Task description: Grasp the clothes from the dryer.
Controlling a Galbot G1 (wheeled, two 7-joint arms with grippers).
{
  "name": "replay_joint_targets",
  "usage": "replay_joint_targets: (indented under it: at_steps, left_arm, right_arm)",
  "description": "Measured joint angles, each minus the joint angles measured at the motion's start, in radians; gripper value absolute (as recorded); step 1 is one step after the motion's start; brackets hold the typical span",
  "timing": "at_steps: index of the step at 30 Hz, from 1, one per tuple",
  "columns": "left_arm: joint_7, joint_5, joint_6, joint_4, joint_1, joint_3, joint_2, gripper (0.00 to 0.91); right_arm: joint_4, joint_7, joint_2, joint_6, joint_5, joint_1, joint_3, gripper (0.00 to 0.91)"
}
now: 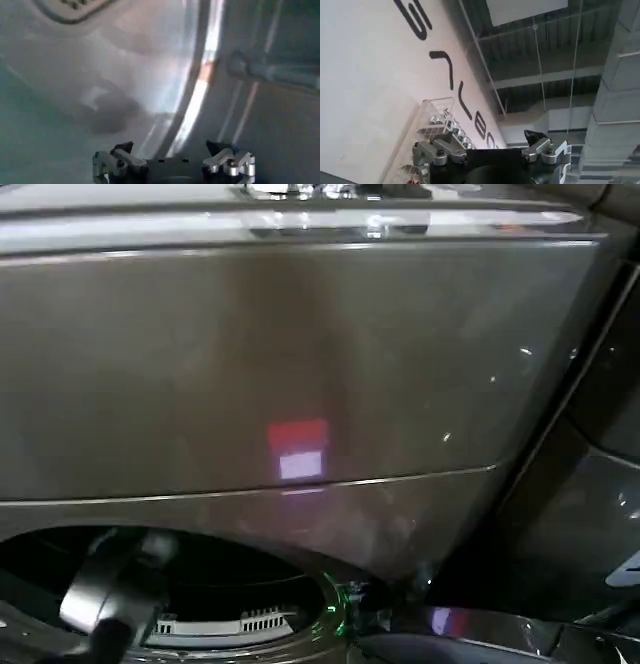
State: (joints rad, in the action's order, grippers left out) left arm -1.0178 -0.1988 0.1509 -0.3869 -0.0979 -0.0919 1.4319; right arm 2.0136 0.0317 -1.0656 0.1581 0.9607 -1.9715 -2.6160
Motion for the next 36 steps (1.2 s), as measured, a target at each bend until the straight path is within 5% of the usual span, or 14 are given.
replay_joint_targets:
  at_steps: [24, 25, 26, 27, 28, 36]
  left_arm:
    - [-0.260, -0.147, -0.172, 0.158, -0.057, -0.108, -0.013, 0.899]
    - [-0.264, -0.151, -0.174, 0.163, -0.059, -0.110, -0.013, 0.865]
    - [-0.268, -0.154, -0.175, 0.167, -0.060, -0.112, -0.013, 0.705]
    - [-0.272, -0.157, -0.176, 0.172, -0.060, -0.113, -0.012, 0.364]
    - [-0.276, -0.161, -0.177, 0.177, -0.061, -0.114, -0.012, 0.193]
    - [-0.290, -0.179, -0.182, 0.204, -0.061, -0.129, -0.012, 0.046]
  right_arm:
    - [-0.003, -0.001, -0.001, -0.001, -0.003, 0.005, 0.005, 0.907]
    - [-0.003, -0.001, -0.001, -0.001, -0.003, 0.004, 0.005, 0.907]
    - [-0.003, 0.000, -0.001, -0.001, -0.003, 0.004, 0.004, 0.907]
    - [-0.003, 0.001, -0.001, -0.001, -0.003, 0.002, 0.002, 0.907]
    - [-0.003, 0.002, -0.001, -0.001, -0.003, 0.001, 0.000, 0.907]
    - [-0.013, 0.008, 0.002, 0.002, 0.001, -0.009, -0.016, 0.907]
